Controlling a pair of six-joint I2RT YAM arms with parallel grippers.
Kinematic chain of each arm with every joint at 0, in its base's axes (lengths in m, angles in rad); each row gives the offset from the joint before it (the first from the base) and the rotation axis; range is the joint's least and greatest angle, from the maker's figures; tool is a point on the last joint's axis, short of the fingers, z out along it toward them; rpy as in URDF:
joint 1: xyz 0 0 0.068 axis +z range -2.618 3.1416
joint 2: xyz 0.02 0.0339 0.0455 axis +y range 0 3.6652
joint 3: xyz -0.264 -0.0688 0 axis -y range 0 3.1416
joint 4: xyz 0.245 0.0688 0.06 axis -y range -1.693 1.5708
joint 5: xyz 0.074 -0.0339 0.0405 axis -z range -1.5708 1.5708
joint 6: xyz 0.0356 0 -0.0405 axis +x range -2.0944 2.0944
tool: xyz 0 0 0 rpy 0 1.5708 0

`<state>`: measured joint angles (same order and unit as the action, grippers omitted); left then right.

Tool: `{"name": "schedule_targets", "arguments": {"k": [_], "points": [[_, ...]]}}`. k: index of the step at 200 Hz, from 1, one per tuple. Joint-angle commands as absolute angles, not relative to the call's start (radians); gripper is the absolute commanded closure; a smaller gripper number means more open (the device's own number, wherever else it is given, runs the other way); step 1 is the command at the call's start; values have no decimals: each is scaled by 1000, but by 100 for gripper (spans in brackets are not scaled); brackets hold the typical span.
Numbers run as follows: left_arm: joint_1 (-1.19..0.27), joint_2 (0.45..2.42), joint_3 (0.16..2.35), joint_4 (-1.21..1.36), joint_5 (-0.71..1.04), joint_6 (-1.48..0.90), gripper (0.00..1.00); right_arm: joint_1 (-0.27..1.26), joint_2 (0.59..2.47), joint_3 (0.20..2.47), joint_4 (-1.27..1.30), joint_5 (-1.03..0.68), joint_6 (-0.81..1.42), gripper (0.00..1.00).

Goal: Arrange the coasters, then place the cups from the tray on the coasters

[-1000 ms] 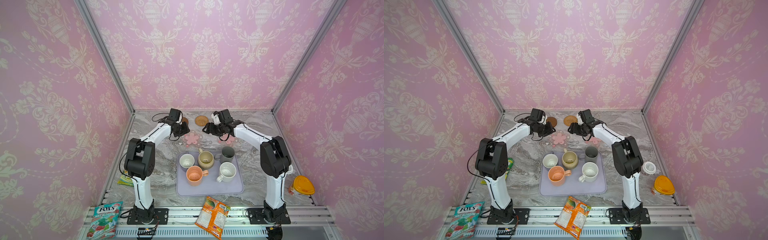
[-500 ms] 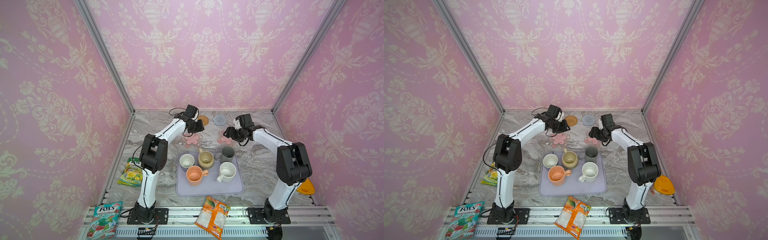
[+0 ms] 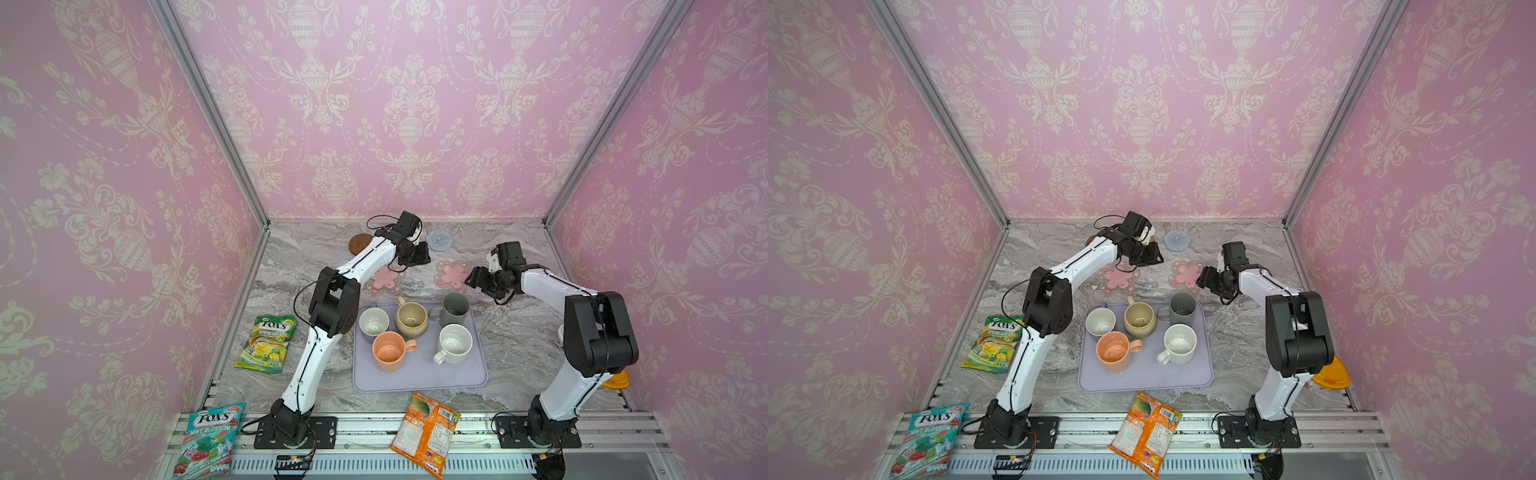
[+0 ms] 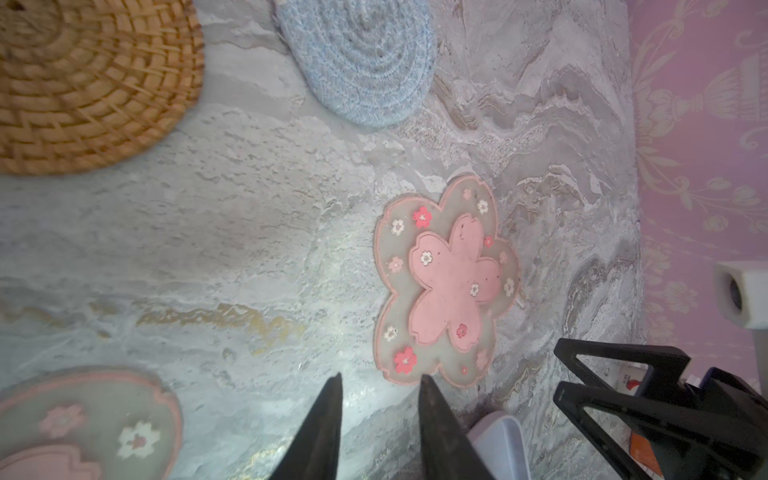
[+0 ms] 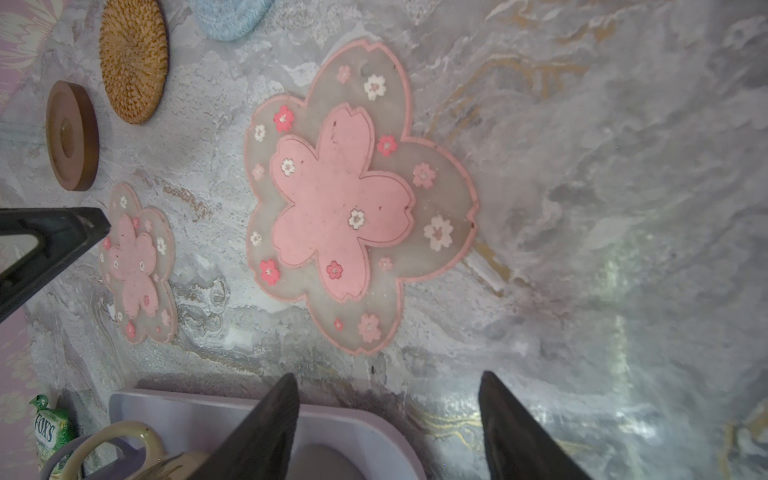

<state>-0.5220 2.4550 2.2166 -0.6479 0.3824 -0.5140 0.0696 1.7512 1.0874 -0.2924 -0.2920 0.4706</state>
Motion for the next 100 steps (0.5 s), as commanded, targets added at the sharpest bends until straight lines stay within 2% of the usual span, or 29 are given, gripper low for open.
{"name": "schedule_targets", "arguments": {"k": [1,35,100], "points": [[-539,2510,2295,-699,409,-480,66,58,1753,1066,-258,-310,471,30],[-549,2582,2402,-746,407,-483,66,50,1787,1055,-221,-330,491,30],[-554,2631,2416,-722,414,-515,66,48,1860,1056,-125,-384,561,30]]}}
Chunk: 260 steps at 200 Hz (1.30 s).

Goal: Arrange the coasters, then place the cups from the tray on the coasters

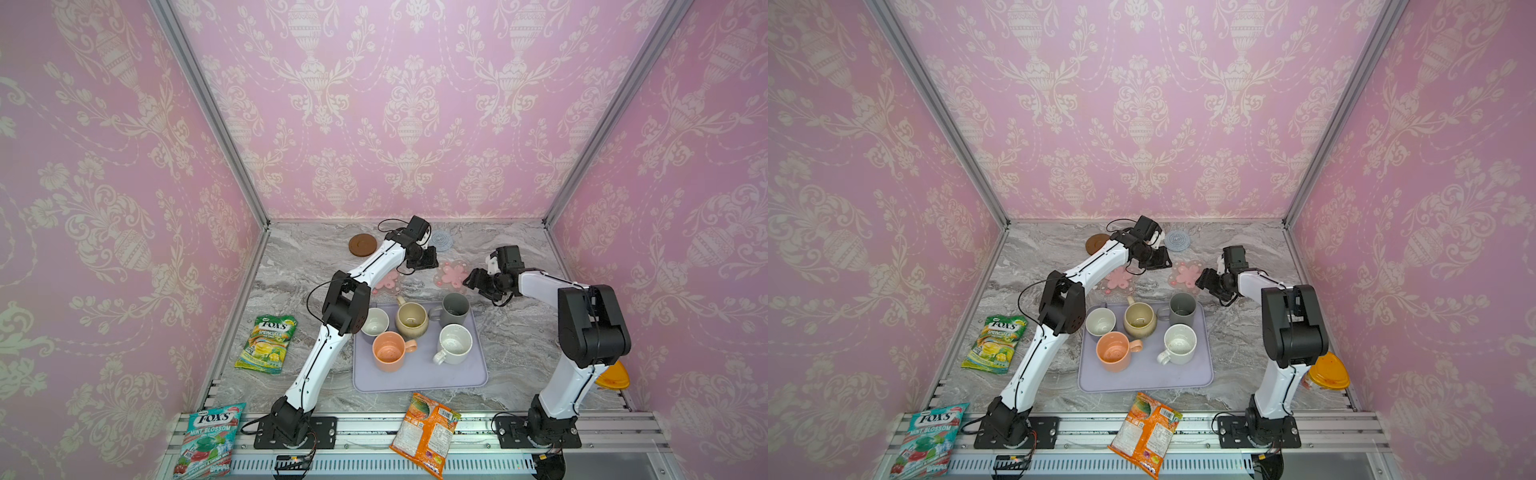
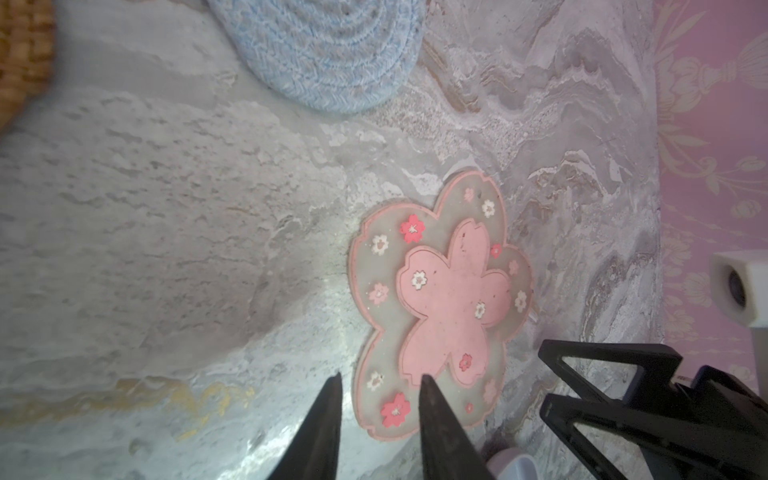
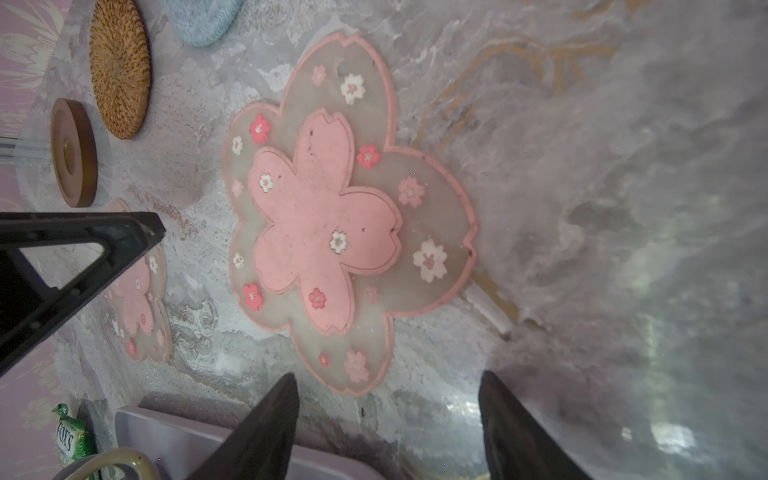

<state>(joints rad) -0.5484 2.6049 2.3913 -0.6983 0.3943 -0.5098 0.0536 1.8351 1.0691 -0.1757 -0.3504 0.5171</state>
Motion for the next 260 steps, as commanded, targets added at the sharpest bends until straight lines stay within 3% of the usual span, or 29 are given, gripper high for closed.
{"name": "schedule_targets", "arguments": {"k": [1,103,260], "points": [[-554,2631,2417,-722,414,-515,66,49,1861,1057,-122,-386,561,30],[-555,2663,2387,-695,444,-545,66,69,1922,1050,-51,-407,639,30],[-554,2416,1863,-382,501,-643,66,156,1968,1092,-52,-384,663,30]]}}
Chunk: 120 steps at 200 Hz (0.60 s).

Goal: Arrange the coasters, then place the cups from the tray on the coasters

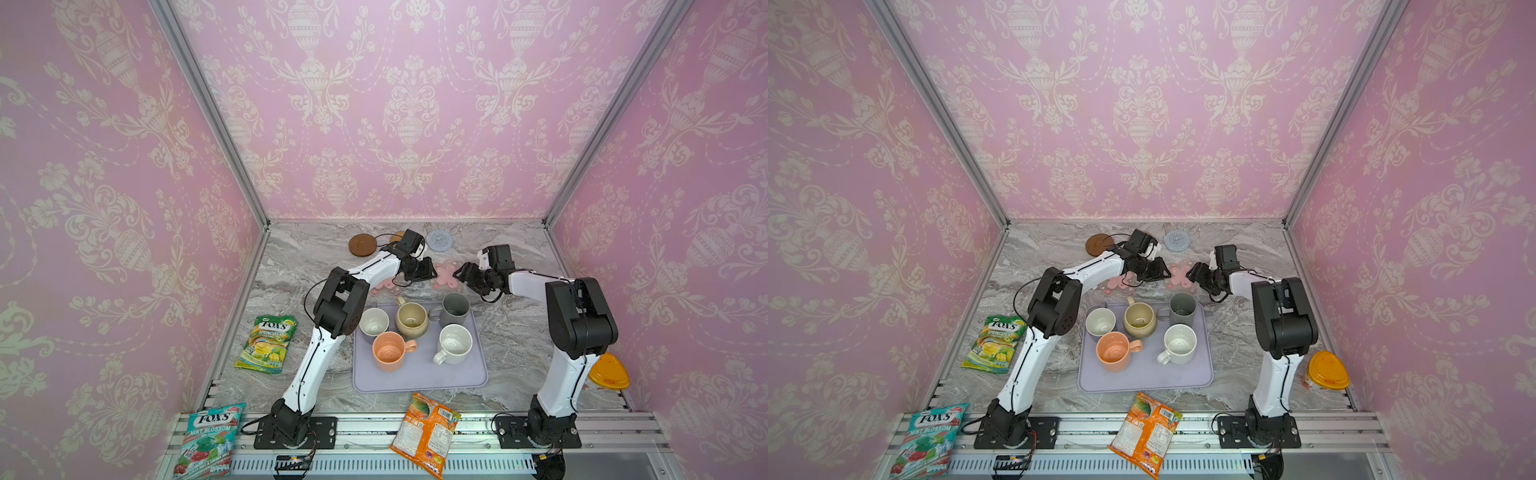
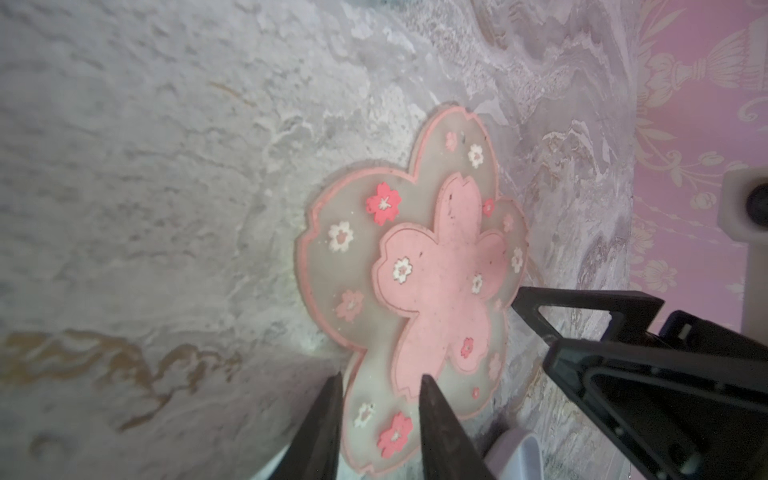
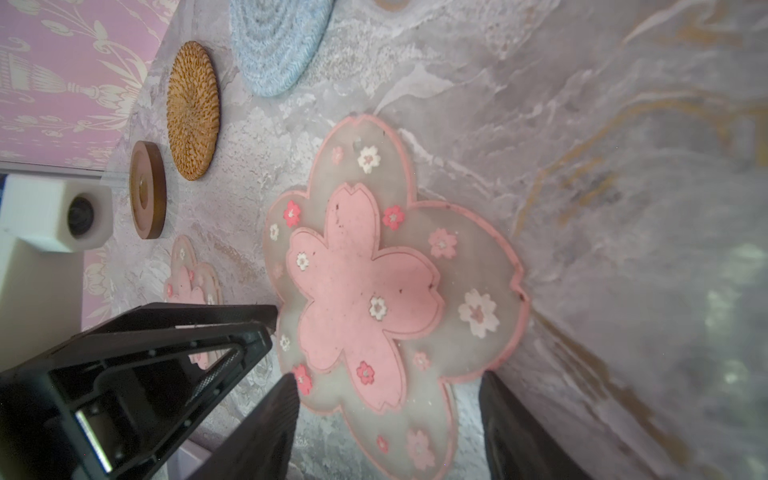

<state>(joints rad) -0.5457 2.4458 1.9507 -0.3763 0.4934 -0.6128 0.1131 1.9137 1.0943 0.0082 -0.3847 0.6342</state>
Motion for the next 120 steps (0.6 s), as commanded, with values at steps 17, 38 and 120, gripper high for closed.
{"name": "schedule_targets", "arguments": {"k": [17,38,120], "points": [[-551,2391,1823,-366,490,-649,66,174,1974,1104,-59,-384,663,30],[-551,2371,1805,-392,463,-645,66,193,1982,1123,-68,-382,664,30],[-535,2339,1786,-439,406,-640,66,222,2029,1201,-89,-383,667,30]]}}
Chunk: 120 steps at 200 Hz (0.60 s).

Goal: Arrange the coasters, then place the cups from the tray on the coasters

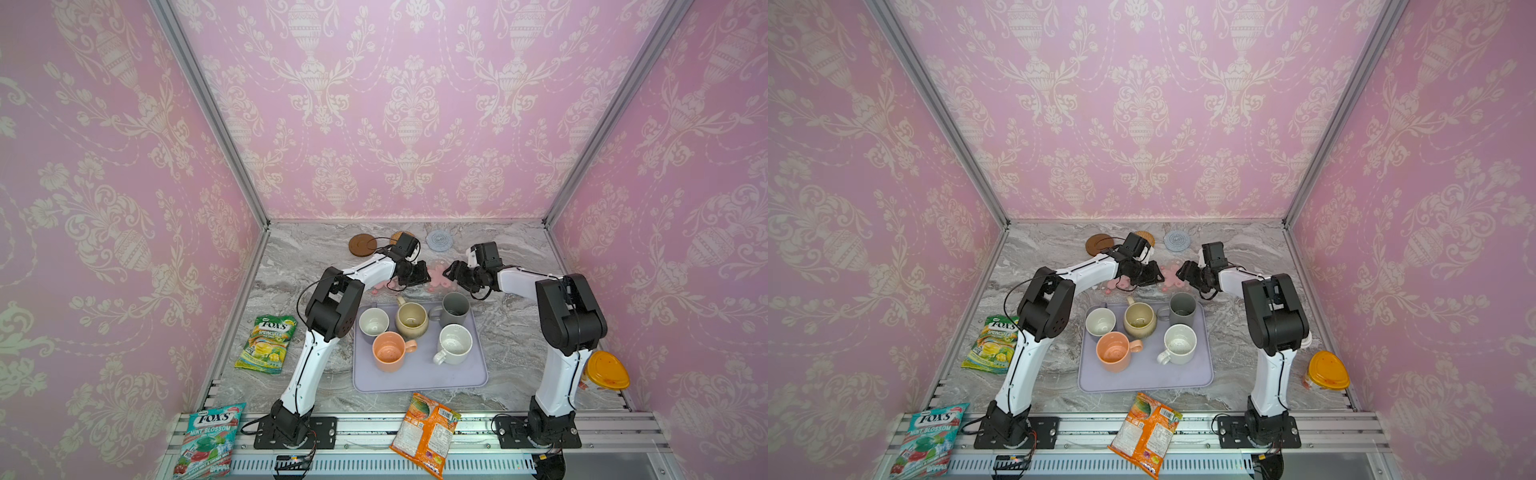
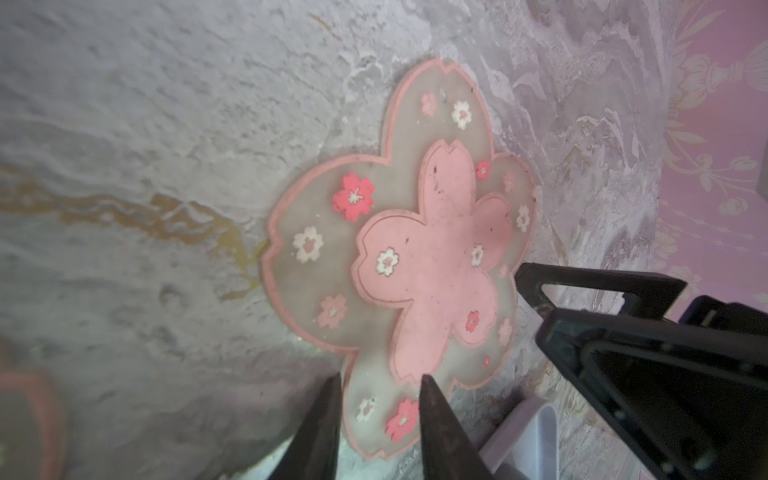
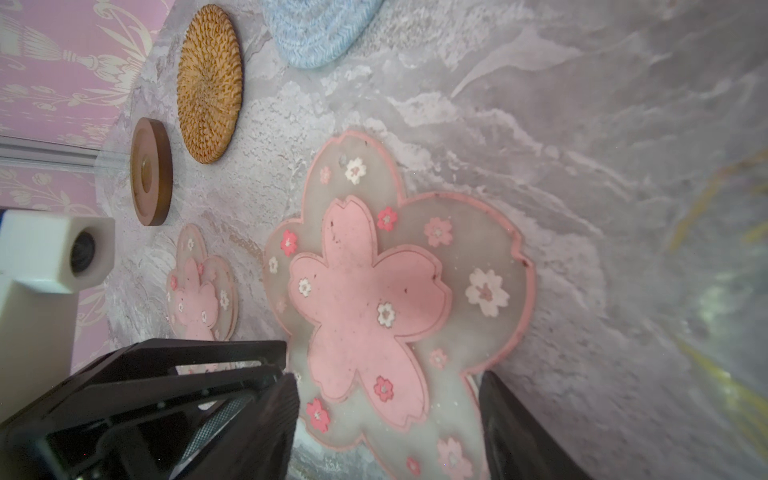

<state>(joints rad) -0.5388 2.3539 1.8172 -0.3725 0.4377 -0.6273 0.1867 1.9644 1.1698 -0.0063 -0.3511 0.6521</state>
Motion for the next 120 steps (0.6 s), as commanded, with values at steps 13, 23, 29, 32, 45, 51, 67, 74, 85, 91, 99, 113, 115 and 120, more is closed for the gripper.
{"name": "schedule_targets", "arguments": {"k": [13,23,29,32,45,51,67,74,85,91,99,113,115,120], "points": [[-534,2336,1784,-439,406,-646,66,228,2046,1219,-96,-382,667,30],[-534,2334,1784,-439,405,-644,66,231,2054,1228,-98,-383,670,30],[-532,2334,1785,-439,405,-643,66,233,2058,1234,-96,-384,672,30],[-532,2332,1786,-439,405,-643,66,234,2062,1235,-95,-385,673,30],[-528,2332,1786,-440,405,-644,66,238,2067,1245,-96,-384,673,30],[-528,2330,1786,-440,406,-643,66,239,2072,1247,-98,-383,672,30],[-525,2330,1784,-441,405,-642,66,239,2075,1255,-104,-384,670,30],[-523,2330,1782,-440,406,-643,66,241,2077,1255,-104,-384,671,30],[-523,2328,1776,-436,408,-646,66,242,2076,1253,-103,-383,672,30],[-523,2326,1772,-433,409,-648,66,242,2077,1252,-102,-383,674,30],[-523,2323,1765,-428,412,-650,66,241,2076,1248,-100,-384,677,30],[-523,2314,1746,-417,414,-654,66,245,2075,1241,-95,-392,680,30],[-523,2313,1743,-415,412,-654,66,245,2075,1241,-94,-387,679,30],[-522,2307,1735,-413,413,-655,66,247,2074,1238,-92,-385,681,30]]}}
